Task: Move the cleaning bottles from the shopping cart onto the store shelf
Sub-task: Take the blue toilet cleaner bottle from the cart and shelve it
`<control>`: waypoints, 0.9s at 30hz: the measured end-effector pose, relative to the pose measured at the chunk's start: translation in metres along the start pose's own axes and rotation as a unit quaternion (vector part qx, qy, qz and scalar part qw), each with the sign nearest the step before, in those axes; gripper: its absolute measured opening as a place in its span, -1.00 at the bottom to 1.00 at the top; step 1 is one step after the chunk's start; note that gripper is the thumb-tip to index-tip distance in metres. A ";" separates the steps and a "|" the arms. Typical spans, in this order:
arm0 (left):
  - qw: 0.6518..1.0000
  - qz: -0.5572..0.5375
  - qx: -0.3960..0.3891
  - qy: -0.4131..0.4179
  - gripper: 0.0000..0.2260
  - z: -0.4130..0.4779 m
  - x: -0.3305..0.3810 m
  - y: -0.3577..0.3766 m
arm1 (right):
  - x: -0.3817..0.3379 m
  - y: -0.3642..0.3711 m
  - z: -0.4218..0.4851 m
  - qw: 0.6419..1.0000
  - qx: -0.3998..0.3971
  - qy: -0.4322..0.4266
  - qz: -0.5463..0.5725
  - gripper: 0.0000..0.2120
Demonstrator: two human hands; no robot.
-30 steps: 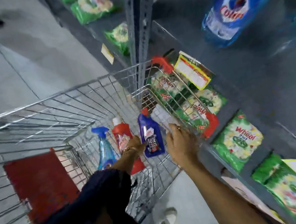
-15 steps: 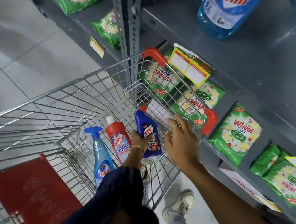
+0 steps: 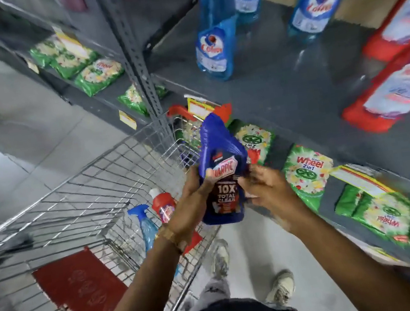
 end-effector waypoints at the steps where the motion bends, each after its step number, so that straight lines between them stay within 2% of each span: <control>1: 1.000 -0.019 -0.015 -0.001 -0.81 -0.007 0.006 0.018 | -0.006 -0.015 -0.015 1.000 0.016 -0.007 0.005 -0.82; 7: 0.992 -0.065 -0.105 0.004 -0.73 -0.041 0.021 0.109 | -0.013 -0.096 -0.089 0.995 0.067 -0.017 0.066 -0.76; 9: 0.990 -0.046 -0.130 0.005 -0.69 -0.049 0.024 0.134 | -0.012 -0.119 -0.108 0.992 0.084 -0.031 0.083 -0.77; 12: 0.985 0.001 -0.172 0.020 -0.79 -0.058 0.031 0.176 | -0.016 -0.158 -0.141 0.985 0.131 -0.076 0.088 -0.77; 15: 0.976 0.025 -0.214 0.025 -0.80 -0.070 0.035 0.216 | -0.018 -0.192 -0.171 0.974 0.165 -0.132 0.079 -0.75; 21: 0.932 0.106 -0.317 0.143 -0.70 -0.074 0.056 0.347 | -0.027 -0.302 -0.241 0.918 0.296 -0.255 0.070 -0.63; 27: 0.887 0.167 -0.367 0.226 -0.66 -0.063 0.031 0.477 | -0.014 -0.419 -0.273 0.865 0.401 -0.288 0.088 -0.58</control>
Point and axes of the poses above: each hand's wrist, its own z-axis towards the middle knuckle, its own y-axis out of the palm, x = y × z, the point moved 10 cm from there along z, towards the middle knuckle, and after that the axes turned 4 degrees about y, right-handed, at the moved point
